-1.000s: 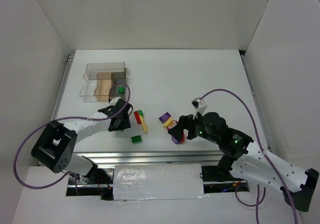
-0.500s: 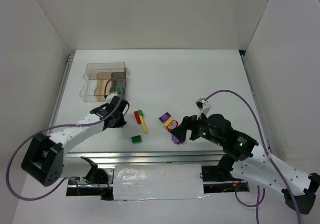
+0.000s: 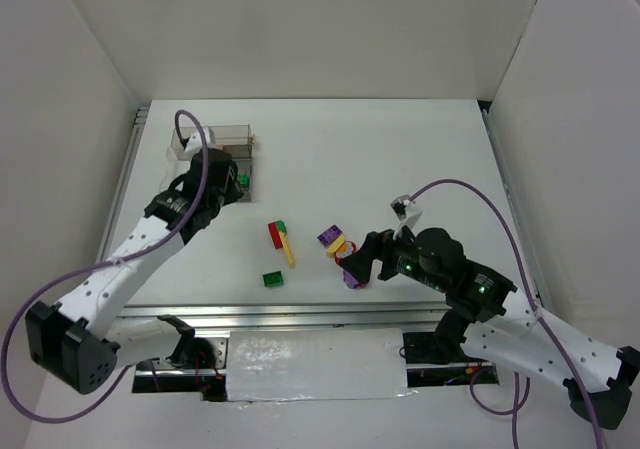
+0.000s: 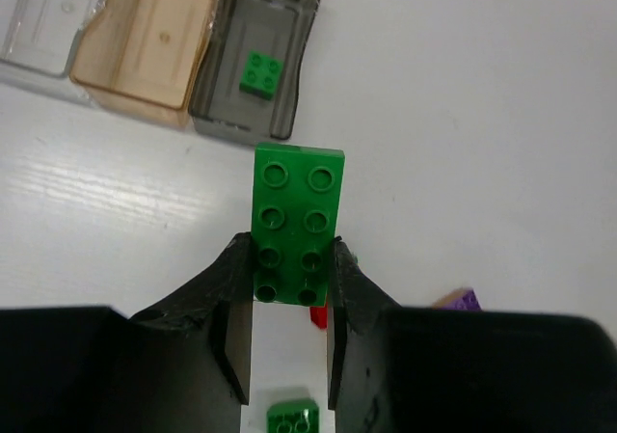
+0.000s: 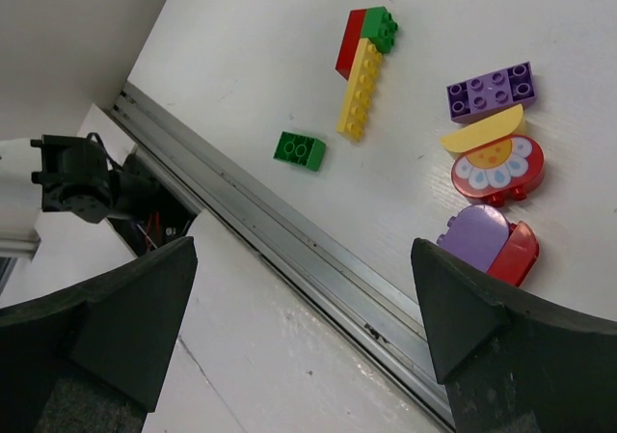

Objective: Sort the legos into containers by color

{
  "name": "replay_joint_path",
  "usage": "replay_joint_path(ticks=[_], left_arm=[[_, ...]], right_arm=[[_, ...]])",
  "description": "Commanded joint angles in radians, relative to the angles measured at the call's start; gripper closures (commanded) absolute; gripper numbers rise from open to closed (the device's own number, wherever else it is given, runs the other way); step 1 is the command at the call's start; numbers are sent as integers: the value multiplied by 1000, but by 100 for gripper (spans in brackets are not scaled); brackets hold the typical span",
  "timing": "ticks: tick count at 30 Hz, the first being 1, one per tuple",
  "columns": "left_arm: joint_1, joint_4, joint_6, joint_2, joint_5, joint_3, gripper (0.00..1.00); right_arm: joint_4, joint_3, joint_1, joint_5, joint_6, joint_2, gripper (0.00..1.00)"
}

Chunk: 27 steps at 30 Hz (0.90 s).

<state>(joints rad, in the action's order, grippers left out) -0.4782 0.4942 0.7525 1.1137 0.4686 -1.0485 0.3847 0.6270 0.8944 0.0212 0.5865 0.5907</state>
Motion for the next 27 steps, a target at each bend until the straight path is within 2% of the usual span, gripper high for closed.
replay_joint_path(ticks=[1,5,7,9,10,15,16,19,23,25,27], left_arm=[[78,-84,-68,127,-2,-67,95],[170,-183,-117,323,-48,-172,99],[184,-207,-149,377,-53,-208,96],[210,-227,-183,449,-73,-257,86],[217,-233,-189,469,-74,-266,78],[259,-263,-196,581,-123,-292,56],[262,-263,-194,595,-131,-295,43],[265,-234,-180,643,-116,-320,18],[262,-195,-160,615,-110,-318,3],[244,-178,-157,562,-113,-289,1],[156,-152,-159,465,-82,-231,1]], right_arm=[[-55,19,6,-12,-7,44,0],[-44,33,8,-7,-11,55,0],[-41,27,6,-10,-11,47,0],[-40,23,6,-16,-10,37,0],[-41,17,6,-17,-10,38,0],[-53,10,6,-17,-7,52,0],[-61,8,6,-41,-8,55,1],[-61,17,8,-55,-16,76,0],[-52,27,6,-58,-20,89,0],[-53,23,6,-56,-19,86,0],[-53,22,8,-53,-19,80,0]])
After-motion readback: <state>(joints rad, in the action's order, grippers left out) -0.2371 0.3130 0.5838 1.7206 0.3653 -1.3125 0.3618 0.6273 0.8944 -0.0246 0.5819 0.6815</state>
